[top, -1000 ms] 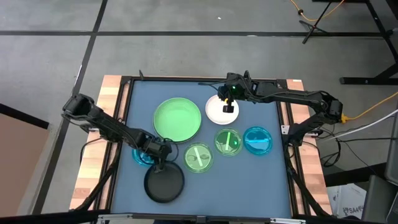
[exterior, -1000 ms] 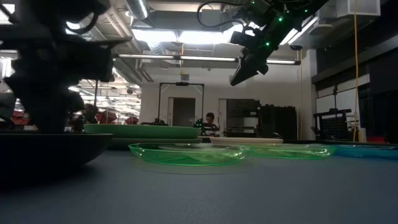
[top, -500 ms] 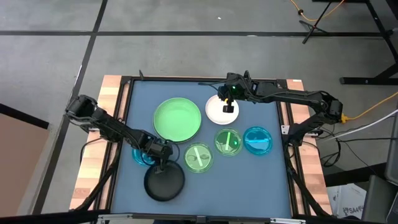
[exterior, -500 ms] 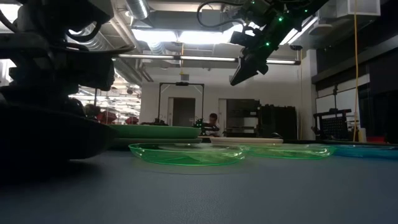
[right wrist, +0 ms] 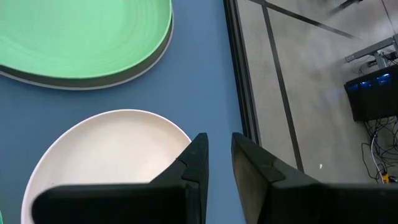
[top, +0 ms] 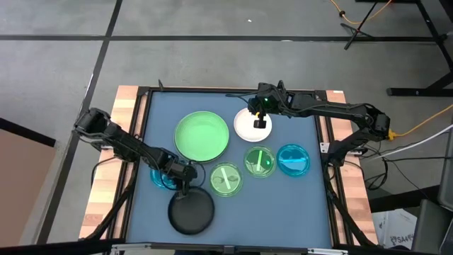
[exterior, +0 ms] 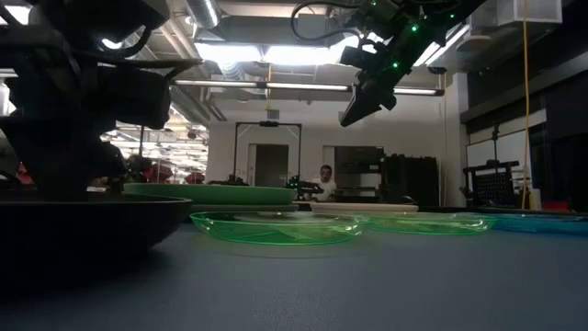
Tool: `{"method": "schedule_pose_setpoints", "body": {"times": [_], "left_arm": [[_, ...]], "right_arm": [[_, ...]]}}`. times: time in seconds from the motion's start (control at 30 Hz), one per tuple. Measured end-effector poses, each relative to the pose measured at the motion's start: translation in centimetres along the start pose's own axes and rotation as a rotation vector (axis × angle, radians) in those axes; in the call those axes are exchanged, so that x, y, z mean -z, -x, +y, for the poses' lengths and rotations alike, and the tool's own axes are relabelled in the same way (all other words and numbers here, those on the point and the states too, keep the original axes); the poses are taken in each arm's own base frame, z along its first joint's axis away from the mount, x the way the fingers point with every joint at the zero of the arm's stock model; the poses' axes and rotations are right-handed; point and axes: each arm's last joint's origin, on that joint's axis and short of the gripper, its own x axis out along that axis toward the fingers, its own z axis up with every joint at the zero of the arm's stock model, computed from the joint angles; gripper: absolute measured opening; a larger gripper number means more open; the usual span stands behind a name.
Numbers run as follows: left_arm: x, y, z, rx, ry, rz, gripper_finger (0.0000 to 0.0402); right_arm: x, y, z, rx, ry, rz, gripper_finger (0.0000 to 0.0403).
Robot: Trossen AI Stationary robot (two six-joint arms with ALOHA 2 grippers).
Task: Stack plastic plates
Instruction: Stack the black plate on top of the green plate
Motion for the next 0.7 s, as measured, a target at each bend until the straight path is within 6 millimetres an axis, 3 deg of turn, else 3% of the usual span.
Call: {"method": "schedule_pose_setpoints", "body": {"times": [0.2,0.4,0.7], "left_arm": [[-0.1,1.3,-0.3,0.052,-0.014,-0.021,0.0007],[-1.1,3.7,-0.1,0.117,-0.021,-0.127,0.0007],[-3.5,7.4,2.8,0.107,0.101,-0.321,0.0007]], "right_arm": [[0.0,0.0,0.0,-0.001,0.000,0.000,0.0060],[0.0,0.0,0.0,0.001,0.000,-0.001,0.0060],[0.0,0.0,0.0,0.001,0.000,-0.002,0.0060]]}}
